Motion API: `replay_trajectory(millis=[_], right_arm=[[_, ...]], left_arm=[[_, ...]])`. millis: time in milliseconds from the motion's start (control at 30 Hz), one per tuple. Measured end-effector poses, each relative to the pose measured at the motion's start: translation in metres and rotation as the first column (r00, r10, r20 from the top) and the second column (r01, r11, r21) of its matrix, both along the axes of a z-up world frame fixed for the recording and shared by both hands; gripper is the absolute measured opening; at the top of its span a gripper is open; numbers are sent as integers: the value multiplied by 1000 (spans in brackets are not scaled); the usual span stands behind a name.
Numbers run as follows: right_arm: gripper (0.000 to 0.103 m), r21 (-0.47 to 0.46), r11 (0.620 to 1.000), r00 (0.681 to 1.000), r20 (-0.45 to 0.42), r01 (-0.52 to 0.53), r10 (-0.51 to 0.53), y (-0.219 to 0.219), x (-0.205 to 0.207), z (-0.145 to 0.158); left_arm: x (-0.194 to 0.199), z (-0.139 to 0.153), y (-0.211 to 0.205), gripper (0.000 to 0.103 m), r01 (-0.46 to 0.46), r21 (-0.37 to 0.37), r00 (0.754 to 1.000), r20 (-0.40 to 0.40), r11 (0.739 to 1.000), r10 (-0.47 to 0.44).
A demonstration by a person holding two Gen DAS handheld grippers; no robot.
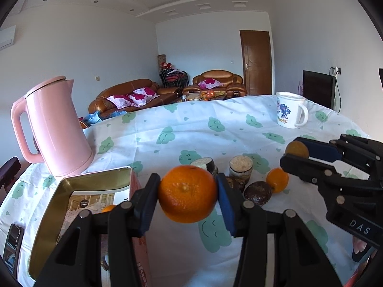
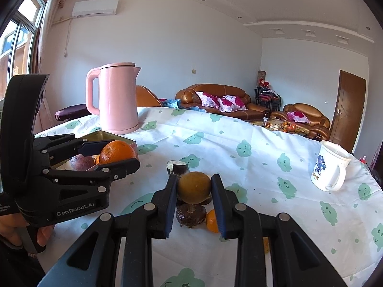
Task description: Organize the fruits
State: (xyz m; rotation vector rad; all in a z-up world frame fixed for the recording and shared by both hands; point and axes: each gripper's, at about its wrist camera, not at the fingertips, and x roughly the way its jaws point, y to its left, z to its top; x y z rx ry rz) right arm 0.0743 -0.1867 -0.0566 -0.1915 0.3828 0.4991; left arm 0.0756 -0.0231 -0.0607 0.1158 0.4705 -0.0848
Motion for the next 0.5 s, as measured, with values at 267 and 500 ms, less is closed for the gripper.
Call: replay_trajectory(millis=[267, 500], right_arm=[[30, 15, 1000, 1000, 26, -1, 1, -3, -5, 2], [30, 30, 1000, 999, 48, -4, 3, -6, -9, 4]], left_arm=[[-5, 2, 1, 49, -5, -5, 1000, 29, 1000, 6], [-8, 4, 4, 49, -10, -18, 999, 50, 1000, 11]])
